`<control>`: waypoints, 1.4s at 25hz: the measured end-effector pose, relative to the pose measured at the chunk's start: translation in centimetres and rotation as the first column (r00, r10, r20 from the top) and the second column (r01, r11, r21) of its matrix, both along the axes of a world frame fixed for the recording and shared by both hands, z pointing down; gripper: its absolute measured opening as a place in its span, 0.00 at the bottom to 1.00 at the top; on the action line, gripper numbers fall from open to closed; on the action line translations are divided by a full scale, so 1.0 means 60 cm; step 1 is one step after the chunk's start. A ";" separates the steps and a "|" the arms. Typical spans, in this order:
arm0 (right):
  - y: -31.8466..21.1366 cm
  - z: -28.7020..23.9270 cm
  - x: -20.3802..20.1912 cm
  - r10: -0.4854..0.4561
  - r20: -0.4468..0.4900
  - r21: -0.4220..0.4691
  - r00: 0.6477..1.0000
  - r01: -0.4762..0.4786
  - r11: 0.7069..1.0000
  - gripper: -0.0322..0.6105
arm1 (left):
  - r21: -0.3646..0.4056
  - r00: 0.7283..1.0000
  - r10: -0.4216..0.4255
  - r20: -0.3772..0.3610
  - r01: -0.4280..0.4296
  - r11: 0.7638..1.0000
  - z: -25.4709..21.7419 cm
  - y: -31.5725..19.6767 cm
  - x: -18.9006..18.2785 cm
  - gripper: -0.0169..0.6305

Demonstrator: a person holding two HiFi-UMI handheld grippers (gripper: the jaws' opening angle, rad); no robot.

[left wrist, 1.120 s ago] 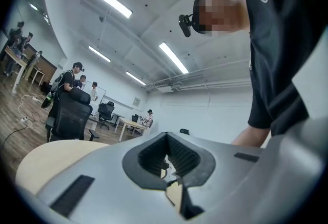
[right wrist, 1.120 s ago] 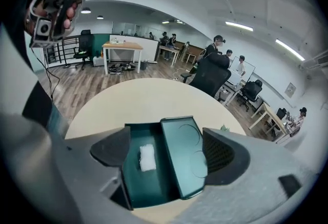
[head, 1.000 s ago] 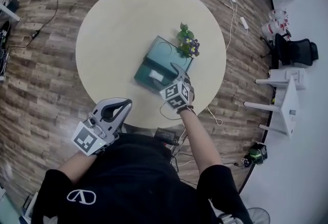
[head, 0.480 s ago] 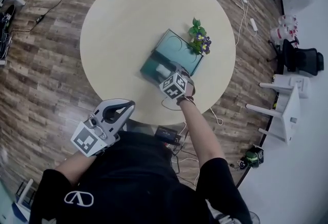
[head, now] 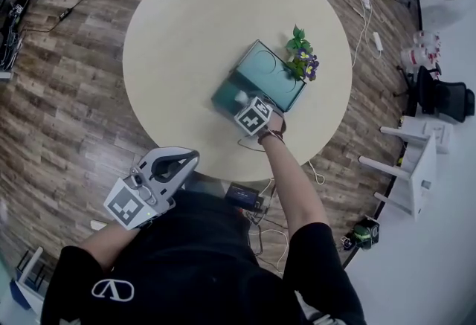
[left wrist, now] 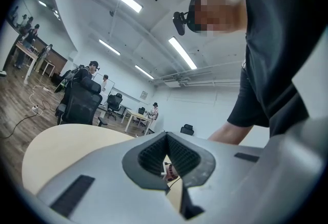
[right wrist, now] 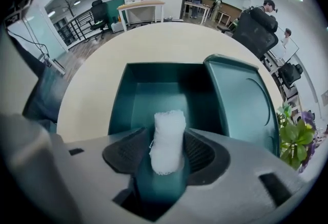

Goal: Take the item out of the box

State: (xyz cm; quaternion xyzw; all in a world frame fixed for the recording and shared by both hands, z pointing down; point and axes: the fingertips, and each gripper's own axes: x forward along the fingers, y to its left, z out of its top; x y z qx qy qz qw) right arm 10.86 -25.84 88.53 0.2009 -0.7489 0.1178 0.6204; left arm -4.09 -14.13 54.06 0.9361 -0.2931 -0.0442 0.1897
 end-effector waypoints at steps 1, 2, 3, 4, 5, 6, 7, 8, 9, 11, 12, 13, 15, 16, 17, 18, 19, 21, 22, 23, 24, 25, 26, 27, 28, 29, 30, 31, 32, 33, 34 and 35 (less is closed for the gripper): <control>0.001 0.004 0.000 -0.004 -0.010 -0.005 1.000 0.004 1.000 0.41 | -0.003 1.000 -0.003 -0.001 0.003 1.000 0.001 0.001 -0.002 0.03; 0.000 0.006 0.000 -0.009 -0.018 -0.006 1.000 0.009 1.000 0.39 | -0.006 1.000 -0.004 -0.001 0.004 1.000 0.002 0.001 -0.004 0.03; -0.001 0.008 0.000 -0.013 -0.026 -0.004 1.000 0.013 1.000 0.34 | -0.011 1.000 -0.004 0.004 0.005 1.000 0.004 0.003 -0.006 0.03; -0.001 0.009 0.000 -0.016 -0.032 -0.001 0.999 0.016 1.000 0.34 | -0.015 1.000 -0.003 0.010 0.003 1.000 0.007 0.004 -0.008 0.03; -0.002 0.010 0.000 -0.020 -0.038 0.003 0.999 0.020 1.000 0.34 | -0.018 1.000 -0.001 0.015 0.002 1.000 0.010 0.006 -0.009 0.03; -0.001 0.011 -0.001 -0.024 -0.042 0.008 0.999 0.025 1.000 0.34 | -0.018 1.000 0.000 0.016 0.001 1.000 0.012 0.007 -0.010 0.03; 0.000 0.012 -0.001 -0.029 -0.046 0.014 0.999 0.030 0.999 0.34 | -0.017 1.000 0.000 0.014 0.000 1.000 0.012 0.007 -0.010 0.03; 0.000 0.012 -0.002 -0.033 -0.049 0.021 0.998 0.034 0.999 0.34 | -0.015 1.000 0.000 0.010 0.000 1.000 0.010 0.007 -0.010 0.03; 0.001 0.010 -0.002 -0.035 -0.049 0.026 0.998 0.036 0.999 0.34 | -0.012 1.000 0.001 0.005 -0.001 1.000 0.008 0.006 -0.008 0.03; 0.000 0.000 -0.003 -0.037 -0.042 0.043 0.998 0.039 0.998 0.33 | -0.007 1.000 0.006 0.003 -0.006 1.000 0.003 0.005 -0.006 0.03; -0.002 -0.010 -0.004 -0.038 -0.035 0.057 0.999 0.040 0.998 0.33 | -0.006 1.000 0.010 0.005 -0.010 1.000 0.001 0.004 -0.004 0.03; -0.004 -0.022 -0.006 -0.038 -0.024 0.076 0.999 0.039 0.996 0.33 | -0.007 1.000 0.014 0.008 -0.014 1.000 -0.001 0.002 -0.003 0.03; -0.008 -0.059 -0.012 -0.031 0.010 0.129 0.999 0.030 0.991 0.33 | -0.004 1.000 0.018 0.008 -0.018 1.000 -0.008 -0.001 -0.002 0.03; -0.009 -0.084 -0.016 -0.029 0.030 0.162 0.999 0.024 0.987 0.33 | 0.005 1.000 0.021 0.006 -0.021 1.000 -0.014 -0.002 -0.001 0.03; -0.009 -0.111 -0.019 -0.029 0.048 0.198 0.998 0.019 0.980 0.33 | 0.015 1.000 0.026 0.005 -0.026 1.000 -0.021 -0.003 0.001 0.03; -0.011 -0.140 -0.021 -0.030 0.065 0.236 0.997 0.014 0.972 0.33 | 0.026 1.000 0.031 0.003 -0.031 0.999 -0.028 -0.004 0.002 0.03; -0.013 -0.171 -0.023 -0.030 0.082 0.273 0.996 0.006 0.962 0.33 | 0.037 0.999 0.036 0.000 -0.036 0.999 -0.034 -0.007 0.004 0.03; -0.015 -0.234 -0.024 -0.028 0.115 0.338 0.993 -0.013 0.941 0.33 | 0.061 0.999 0.045 -0.007 -0.044 0.997 -0.048 -0.013 0.011 0.03; -0.014 -0.267 -0.023 -0.026 0.133 0.370 0.991 -0.025 0.929 0.33 | 0.073 0.999 0.050 -0.012 -0.049 0.996 -0.056 -0.016 0.015 0.03; -0.012 -0.302 -0.023 -0.023 0.152 0.403 0.988 -0.041 0.914 0.33 | 0.086 0.998 0.057 -0.017 -0.055 0.995 -0.065 -0.020 0.020 0.03; -0.009 -0.338 -0.022 -0.020 0.173 0.436 0.985 -0.058 0.898 0.33 | 0.099 0.998 0.064 -0.022 -0.062 0.993 -0.074 -0.023 0.026 0.03; -0.006 -0.374 -0.020 -0.017 0.194 0.468 0.981 -0.077 0.880 0.33 | 0.113 0.997 0.072 -0.028 -0.068 0.991 -0.084 -0.027 0.032 0.03; -0.001 -0.411 -0.019 -0.017 0.218 0.499 0.976 -0.097 0.861 0.33 | 0.126 0.996 0.079 -0.032 -0.074 0.989 -0.095 -0.031 0.038 0.03; 0.006 -0.448 -0.018 -0.019 0.244 0.529 0.970 -0.117 0.840 0.33 | 0.141 0.996 0.085 -0.035 -0.079 0.987 -0.106 -0.034 0.044 0.03; 0.014 -0.486 -0.016 -0.021 0.272 0.559 0.962 -0.140 0.817 0.33 | 0.157 0.995 0.092 -0.037 -0.085 0.984 -0.118 -0.038 0.049 0.03; 0.022 -0.524 -0.014 -0.022 0.298 0.590 0.954 -0.166 0.790 0.33 | 0.173 0.994 0.100 -0.039 -0.092 0.981 -0.129 -0.041 0.054 0.03; 0.030 -0.560 -0.011 -0.020 0.323 0.618 0.946 -0.195 0.762 0.33 | 0.189 0.993 0.111 -0.040 -0.102 0.977 -0.140 -0.044 0.060 0.03; 0.039 -0.593 -0.006 -0.018 0.347 0.640 0.938 -0.222 0.735 0.33 | 0.204 0.992 0.123 -0.041 -0.112 0.972 -0.150 -0.047 0.067 0.03; 0.048 -0.623 -0.001 -0.017 0.370 0.658 0.929 -0.250 0.710 0.33 | 0.217 0.990 0.135 -0.042 -0.123 0.968 -0.159 -0.050 0.075 0.03; 0.058 -0.650 0.004 -0.015 0.393 0.673 0.919 -0.277 0.686 0.33 | 0.228 0.988 0.147 -0.043 -0.134 0.964 -0.167 -0.052 0.083 0.03; 0.069 -0.676 0.010 -0.013 0.415 0.686 0.910 -0.304 0.661 0.33 | 0.239 0.986 0.159 -0.046 -0.144 0.960 -0.177 -0.054 0.092 0.03; 0.080 -0.702 0.016 -0.014 0.438 0.699 0.899 -0.331 0.634 0.33 | 0.252 0.984 0.172 -0.049 -0.154 0.956 -0.187 -0.055 0.101 0.03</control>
